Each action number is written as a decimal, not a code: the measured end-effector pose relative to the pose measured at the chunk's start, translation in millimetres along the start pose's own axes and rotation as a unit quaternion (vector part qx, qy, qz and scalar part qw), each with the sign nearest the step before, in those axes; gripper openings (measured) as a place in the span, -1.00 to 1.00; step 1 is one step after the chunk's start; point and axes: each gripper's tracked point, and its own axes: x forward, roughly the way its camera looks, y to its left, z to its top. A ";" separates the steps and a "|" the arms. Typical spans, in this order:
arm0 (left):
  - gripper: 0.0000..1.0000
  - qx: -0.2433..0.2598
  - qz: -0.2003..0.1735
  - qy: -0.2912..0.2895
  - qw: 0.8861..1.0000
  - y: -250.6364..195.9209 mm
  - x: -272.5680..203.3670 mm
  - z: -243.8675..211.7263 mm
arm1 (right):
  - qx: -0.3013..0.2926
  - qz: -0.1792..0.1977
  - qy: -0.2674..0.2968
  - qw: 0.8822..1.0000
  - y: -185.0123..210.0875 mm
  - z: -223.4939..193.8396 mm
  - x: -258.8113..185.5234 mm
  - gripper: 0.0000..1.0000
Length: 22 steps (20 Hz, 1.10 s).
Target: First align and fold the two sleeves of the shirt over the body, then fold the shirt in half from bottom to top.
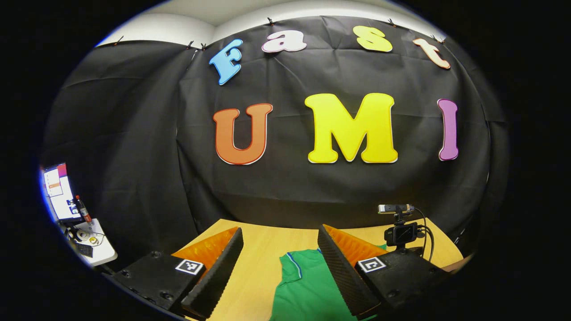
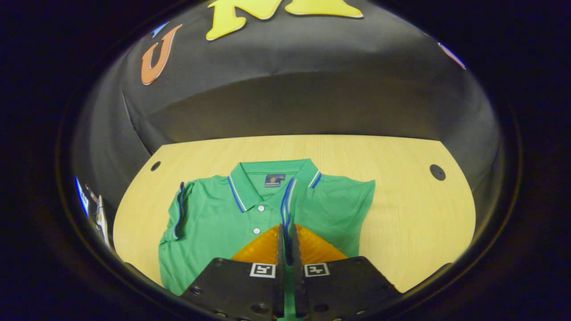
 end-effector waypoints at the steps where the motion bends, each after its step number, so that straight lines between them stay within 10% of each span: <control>1: 1.00 -0.001 -0.003 0.002 1.000 5.7 2.8 -2.9 | 0.000 0.002 -0.003 1.000 4.7 0.0 0.0 -0.60; 5: 1.00 0.000 -0.033 0.014 0.999 11.8 23.6 -17.3 | -0.012 -0.020 -0.033 0.999 -0.7 12.4 -41.1 0.94; 15: 1.00 -0.001 -0.116 0.138 0.984 -42.8 106.5 -130.3 | -0.052 -0.089 -0.122 0.987 -33.5 -8.5 -221.7 0.93; 22: 1.00 0.006 -0.114 0.234 0.965 -66.7 143.3 -218.3 | -0.012 -0.127 -0.100 0.987 -67.9 -60.4 -265.9 0.92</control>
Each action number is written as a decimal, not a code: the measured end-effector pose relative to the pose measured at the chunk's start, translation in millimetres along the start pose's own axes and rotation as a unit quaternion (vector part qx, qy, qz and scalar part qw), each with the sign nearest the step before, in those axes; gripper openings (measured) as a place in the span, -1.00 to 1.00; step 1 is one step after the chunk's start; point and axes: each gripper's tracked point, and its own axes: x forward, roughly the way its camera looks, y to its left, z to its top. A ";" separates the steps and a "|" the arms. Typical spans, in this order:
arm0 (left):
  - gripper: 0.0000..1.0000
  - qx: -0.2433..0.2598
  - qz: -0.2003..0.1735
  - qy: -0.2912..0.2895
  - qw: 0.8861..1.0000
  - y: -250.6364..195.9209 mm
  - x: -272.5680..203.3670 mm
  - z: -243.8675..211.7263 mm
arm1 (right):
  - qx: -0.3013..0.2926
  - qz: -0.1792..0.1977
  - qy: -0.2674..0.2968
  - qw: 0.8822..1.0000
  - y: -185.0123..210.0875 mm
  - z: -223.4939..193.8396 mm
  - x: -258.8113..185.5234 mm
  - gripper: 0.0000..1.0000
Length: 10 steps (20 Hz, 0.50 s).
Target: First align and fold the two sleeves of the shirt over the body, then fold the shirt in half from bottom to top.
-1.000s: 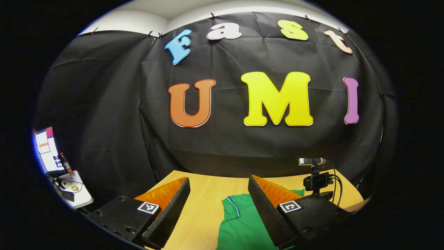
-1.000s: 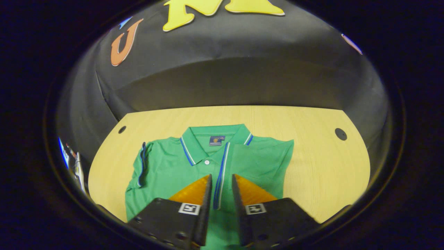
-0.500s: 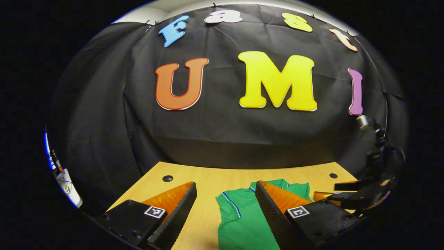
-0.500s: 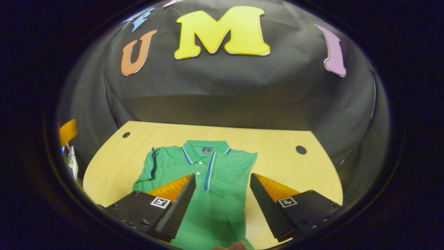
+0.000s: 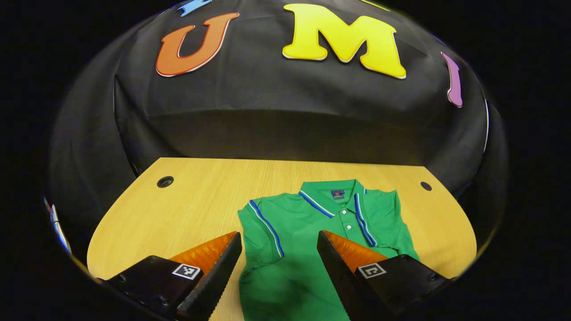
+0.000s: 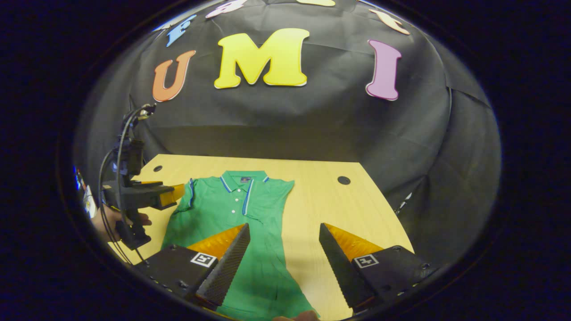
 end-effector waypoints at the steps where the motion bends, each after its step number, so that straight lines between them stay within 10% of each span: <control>1: 1.00 0.000 0.002 0.012 1.000 0.1 8.9 -7.6 | -0.001 -0.004 0.001 1.000 -4.8 -2.2 -1.6 0.92; 10: 1.00 0.008 0.035 0.062 0.997 13.2 63.8 -46.1 | 0.016 -0.020 0.014 1.000 -33.2 -21.0 -12.5 0.94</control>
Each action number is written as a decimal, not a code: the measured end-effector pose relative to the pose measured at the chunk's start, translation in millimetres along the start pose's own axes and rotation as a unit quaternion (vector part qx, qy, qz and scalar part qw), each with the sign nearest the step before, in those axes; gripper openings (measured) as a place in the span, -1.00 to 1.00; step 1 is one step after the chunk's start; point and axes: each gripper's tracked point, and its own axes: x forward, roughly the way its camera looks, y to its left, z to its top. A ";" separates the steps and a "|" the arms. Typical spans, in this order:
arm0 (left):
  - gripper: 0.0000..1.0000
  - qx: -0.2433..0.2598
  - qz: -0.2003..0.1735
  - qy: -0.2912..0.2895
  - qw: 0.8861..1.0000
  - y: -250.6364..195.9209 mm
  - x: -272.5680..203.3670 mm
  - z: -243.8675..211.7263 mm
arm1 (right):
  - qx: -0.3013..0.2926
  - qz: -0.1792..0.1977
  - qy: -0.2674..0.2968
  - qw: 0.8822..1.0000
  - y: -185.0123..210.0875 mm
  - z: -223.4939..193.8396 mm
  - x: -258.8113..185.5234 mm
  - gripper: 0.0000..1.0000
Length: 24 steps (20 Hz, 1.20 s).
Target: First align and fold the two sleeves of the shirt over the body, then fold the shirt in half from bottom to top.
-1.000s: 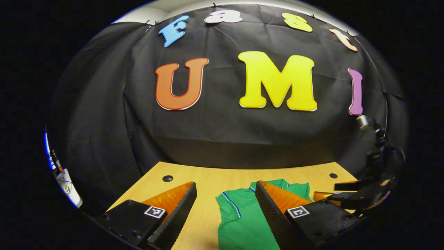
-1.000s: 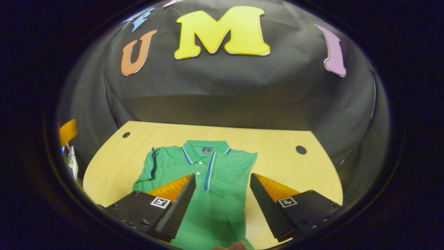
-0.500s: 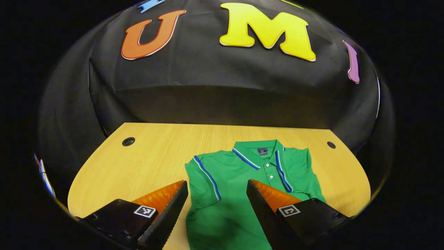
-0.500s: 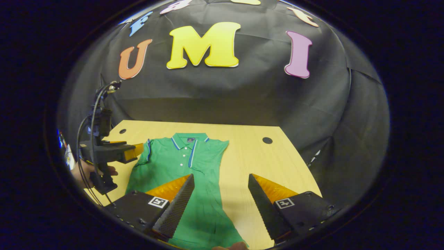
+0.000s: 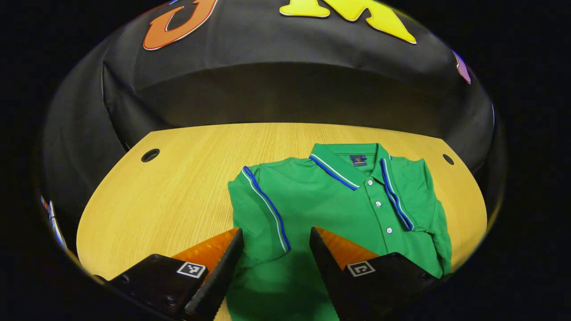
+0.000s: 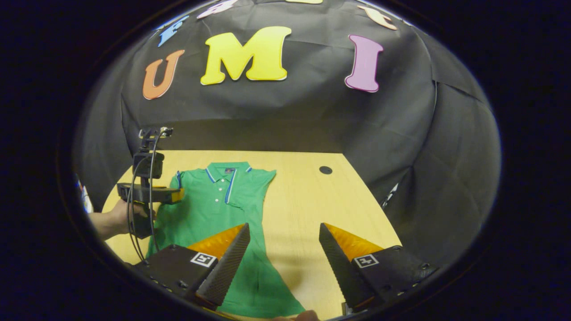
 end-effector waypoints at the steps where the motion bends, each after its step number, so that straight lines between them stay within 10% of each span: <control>1: 0.91 -0.003 0.000 0.007 1.000 0.8 3.0 -4.2 | 0.008 0.005 0.003 1.000 -0.2 -0.2 0.0 0.92; 6: 0.42 -0.017 0.002 0.004 1.000 9.3 9.8 -9.1 | 0.017 0.009 0.008 1.000 -4.3 -1.5 9.8 0.94; 9: -0.47 -0.026 0.014 -0.008 1.000 23.8 10.4 -3.9 | 0.014 0.011 0.012 1.000 -3.3 -4.3 16.8 0.94; 11: -0.72 -0.037 0.000 -0.017 0.999 22.2 5.6 0.1 | 0.017 0.013 0.018 1.000 -2.6 -7.7 18.7 0.94; 24: -0.79 0.016 -0.083 -0.098 0.992 -33.9 -38.4 77.1 | 0.028 0.020 0.013 0.999 3.0 -2.6 20.0 0.92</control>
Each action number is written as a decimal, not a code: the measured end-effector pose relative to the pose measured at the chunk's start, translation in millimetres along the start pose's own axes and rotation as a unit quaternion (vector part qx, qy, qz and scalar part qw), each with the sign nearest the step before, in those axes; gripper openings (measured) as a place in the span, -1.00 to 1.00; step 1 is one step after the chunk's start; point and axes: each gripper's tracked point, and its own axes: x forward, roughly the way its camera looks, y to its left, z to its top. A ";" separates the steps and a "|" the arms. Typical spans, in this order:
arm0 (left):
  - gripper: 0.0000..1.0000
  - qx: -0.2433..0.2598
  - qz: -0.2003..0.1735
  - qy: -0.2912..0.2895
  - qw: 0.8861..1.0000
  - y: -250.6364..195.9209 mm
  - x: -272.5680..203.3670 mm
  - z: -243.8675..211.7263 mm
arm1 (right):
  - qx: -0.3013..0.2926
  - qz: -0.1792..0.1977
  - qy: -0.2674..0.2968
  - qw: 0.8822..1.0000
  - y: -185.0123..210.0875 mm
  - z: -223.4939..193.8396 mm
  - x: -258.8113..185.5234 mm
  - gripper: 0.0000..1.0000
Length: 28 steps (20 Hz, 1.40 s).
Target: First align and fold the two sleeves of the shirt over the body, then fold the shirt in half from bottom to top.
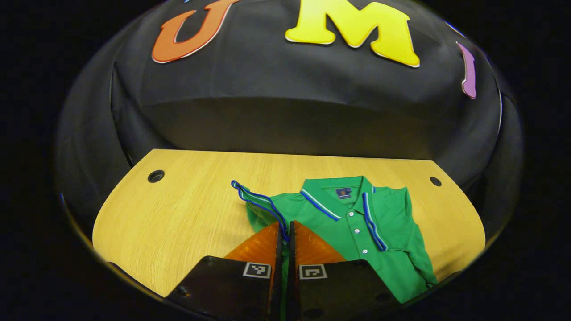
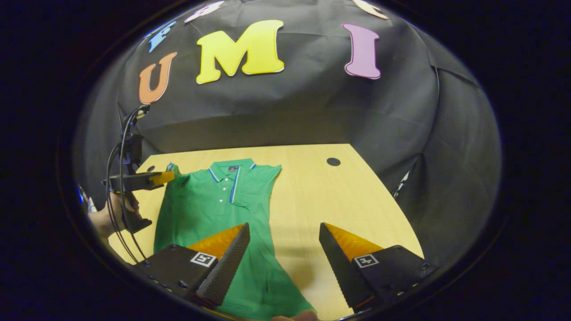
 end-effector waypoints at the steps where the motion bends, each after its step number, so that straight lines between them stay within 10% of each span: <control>1: -0.79 0.005 -0.010 0.000 1.000 -12.5 2.2 2.5 | 0.002 -0.003 -0.002 1.000 -3.9 1.2 -2.3 0.92; 10: -0.75 0.056 -0.053 0.054 0.996 -90.2 41.5 -31.6 | 0.017 -0.029 0.003 0.999 -41.5 -11.5 -17.9 0.94; 12: -0.52 0.050 -0.062 0.058 0.995 -97.8 41.8 -38.6 | 0.018 -0.029 0.003 0.999 -43.5 -11.0 -17.6 0.94; 17: 1.00 0.023 -0.035 0.030 0.999 -84.1 14.5 -26.0 | 0.006 -0.015 -0.007 1.000 -35.4 -1.9 -17.8 0.92; 28: 1.00 -0.010 0.009 -0.029 0.999 -30.3 -133.3 -13.3 | -0.077 0.085 -0.024 0.993 13.2 -5.2 -38.1 0.94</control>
